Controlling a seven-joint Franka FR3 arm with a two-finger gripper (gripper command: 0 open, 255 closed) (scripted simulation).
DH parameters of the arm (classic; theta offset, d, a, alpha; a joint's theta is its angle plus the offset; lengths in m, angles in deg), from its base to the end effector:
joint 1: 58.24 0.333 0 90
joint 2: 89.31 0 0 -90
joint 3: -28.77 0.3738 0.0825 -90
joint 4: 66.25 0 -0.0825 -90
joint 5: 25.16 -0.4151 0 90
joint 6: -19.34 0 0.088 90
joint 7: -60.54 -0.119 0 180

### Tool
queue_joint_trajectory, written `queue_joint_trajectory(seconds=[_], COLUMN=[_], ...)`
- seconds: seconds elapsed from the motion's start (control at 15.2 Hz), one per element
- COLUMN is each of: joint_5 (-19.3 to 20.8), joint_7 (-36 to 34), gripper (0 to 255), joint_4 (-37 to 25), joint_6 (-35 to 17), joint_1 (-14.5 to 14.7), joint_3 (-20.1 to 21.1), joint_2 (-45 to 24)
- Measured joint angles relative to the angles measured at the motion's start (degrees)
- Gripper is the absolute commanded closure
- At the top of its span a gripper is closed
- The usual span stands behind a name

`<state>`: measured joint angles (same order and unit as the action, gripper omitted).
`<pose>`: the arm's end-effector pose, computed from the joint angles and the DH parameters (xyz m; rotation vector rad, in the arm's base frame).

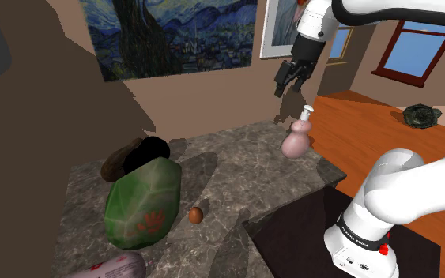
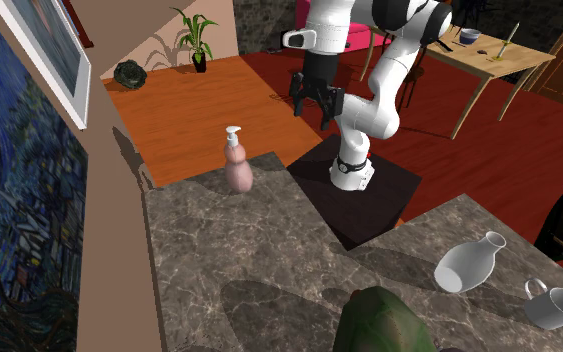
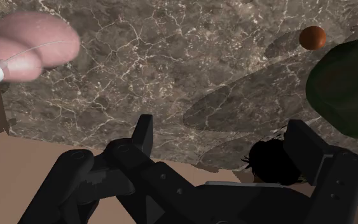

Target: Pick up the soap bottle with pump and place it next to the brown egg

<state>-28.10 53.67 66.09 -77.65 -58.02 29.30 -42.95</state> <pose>0.3037 0.0108 0.6622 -3.0662 0.1694 -0.2908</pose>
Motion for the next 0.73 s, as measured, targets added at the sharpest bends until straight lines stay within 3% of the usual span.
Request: queue_joint_trajectory(seconds=[0.2, 0.73], joint_5=[0.74, 6.46], joint_7=[1.17, 10.11], gripper=[0, 0], joint_4=[1.49, 6.13], joint_6=[-1.08, -6.92], joint_1=[-0.43, -3.91], joint_3=[-1.06, -9.62], joint_2=[0.31, -1.24])
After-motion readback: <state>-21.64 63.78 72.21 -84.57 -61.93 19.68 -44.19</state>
